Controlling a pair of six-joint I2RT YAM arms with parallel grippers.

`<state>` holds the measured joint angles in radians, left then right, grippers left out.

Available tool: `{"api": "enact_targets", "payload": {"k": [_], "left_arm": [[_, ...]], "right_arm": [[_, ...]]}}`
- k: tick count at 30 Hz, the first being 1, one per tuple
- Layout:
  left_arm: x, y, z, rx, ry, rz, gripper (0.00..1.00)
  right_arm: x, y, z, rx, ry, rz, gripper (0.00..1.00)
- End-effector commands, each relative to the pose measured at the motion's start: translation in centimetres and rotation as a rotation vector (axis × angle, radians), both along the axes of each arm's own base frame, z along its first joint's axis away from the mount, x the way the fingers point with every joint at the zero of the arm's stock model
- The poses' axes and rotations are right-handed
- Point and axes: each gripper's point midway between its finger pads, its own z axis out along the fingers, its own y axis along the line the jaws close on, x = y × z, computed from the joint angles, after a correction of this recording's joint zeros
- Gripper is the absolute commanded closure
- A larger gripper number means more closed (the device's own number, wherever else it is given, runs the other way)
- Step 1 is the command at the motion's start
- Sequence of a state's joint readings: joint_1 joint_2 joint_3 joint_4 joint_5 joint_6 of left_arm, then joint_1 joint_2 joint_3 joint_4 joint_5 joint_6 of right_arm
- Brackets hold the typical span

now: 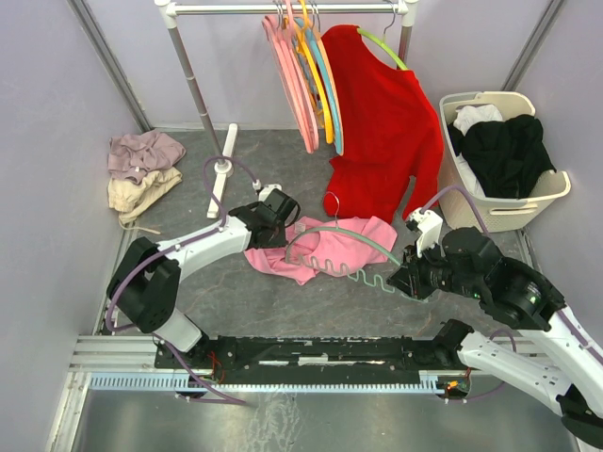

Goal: Place the t-shirt on the hanger

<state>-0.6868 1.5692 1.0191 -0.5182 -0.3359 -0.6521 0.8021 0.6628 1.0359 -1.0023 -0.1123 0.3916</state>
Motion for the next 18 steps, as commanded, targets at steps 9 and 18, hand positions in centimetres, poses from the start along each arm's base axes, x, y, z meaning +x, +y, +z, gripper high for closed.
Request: {"api": "enact_targets", "payload": {"k": [9, 18], "left_arm": [[0.3, 0.4, 0.4, -0.008, -0.034, 0.049, 0.97], [0.0, 1.5, 5.8, -0.023, -0.131, 0.053, 0.97]], "right_arm": [[0.8, -0.1, 3.6, 0.08, -0.103, -0.032, 0.98], [1.7, -1.3, 7.8, 0.111, -0.219, -0.087, 0.98]]}}
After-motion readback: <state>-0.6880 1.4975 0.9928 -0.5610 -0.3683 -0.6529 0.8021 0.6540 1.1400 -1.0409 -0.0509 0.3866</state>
